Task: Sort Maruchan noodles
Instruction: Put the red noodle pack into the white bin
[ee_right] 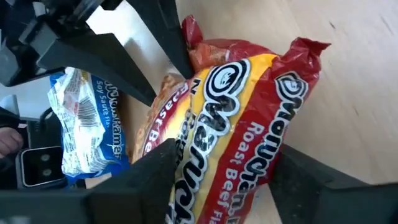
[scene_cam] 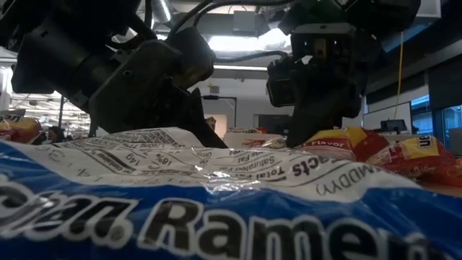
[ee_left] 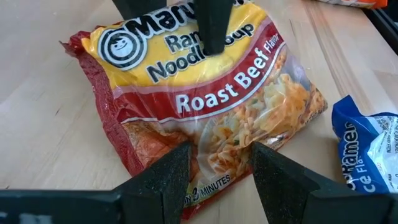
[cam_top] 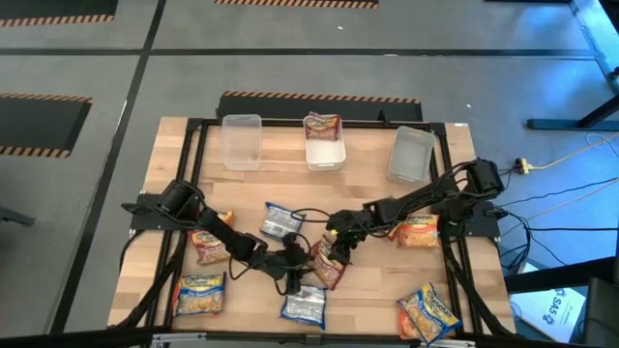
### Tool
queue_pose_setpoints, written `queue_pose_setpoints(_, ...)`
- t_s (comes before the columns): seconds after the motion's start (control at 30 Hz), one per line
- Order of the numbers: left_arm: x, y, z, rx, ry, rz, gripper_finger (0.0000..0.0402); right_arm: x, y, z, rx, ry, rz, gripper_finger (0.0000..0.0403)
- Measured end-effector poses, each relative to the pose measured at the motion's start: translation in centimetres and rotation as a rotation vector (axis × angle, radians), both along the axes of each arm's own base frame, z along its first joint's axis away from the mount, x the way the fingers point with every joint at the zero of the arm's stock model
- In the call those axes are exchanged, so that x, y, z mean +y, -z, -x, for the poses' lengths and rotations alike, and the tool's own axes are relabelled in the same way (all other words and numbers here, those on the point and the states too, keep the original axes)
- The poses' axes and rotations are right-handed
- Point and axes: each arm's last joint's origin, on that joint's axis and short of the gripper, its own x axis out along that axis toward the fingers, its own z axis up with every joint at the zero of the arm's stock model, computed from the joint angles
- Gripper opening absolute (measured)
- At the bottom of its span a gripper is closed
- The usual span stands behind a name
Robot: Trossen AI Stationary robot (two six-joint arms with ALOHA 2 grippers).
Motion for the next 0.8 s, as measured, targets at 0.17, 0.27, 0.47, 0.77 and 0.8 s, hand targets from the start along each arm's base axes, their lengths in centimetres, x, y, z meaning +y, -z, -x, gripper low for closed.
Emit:
queue_pose_setpoints(0.17,0.0,-0.1,0.0,-0.001,0.006,-0.003,0.0165,-0.1,-0.3,0.0,-0.023,-0.004,0.025,0.0141)
queue_pose_setpoints(0.27,-0.1,-0.2,0.1,-0.003,0.02,-0.018,0.0165,-0.1,-0.4,0.0,-0.034,-0.019,0.035,0.0113)
queue_pose_setpoints(0.47,-0.2,-0.7,0.1,-0.008,0.043,-0.001,0.0165,-0.1,-0.5,0.0,-0.054,-0.037,0.077,0.0089)
queue_pose_setpoints(0.77,-0.3,-3.7,0.8,0.016,0.116,0.003,0.0165,-0.1,-1.0,0.3,-0.058,-0.06,0.076,0.0088)
queue_pose_setpoints(0.8,-0.2,-4.2,1.0,0.018,0.116,0.001,0.0165,-0.1,-1.1,0.3,-0.062,-0.065,0.08,0.0085)
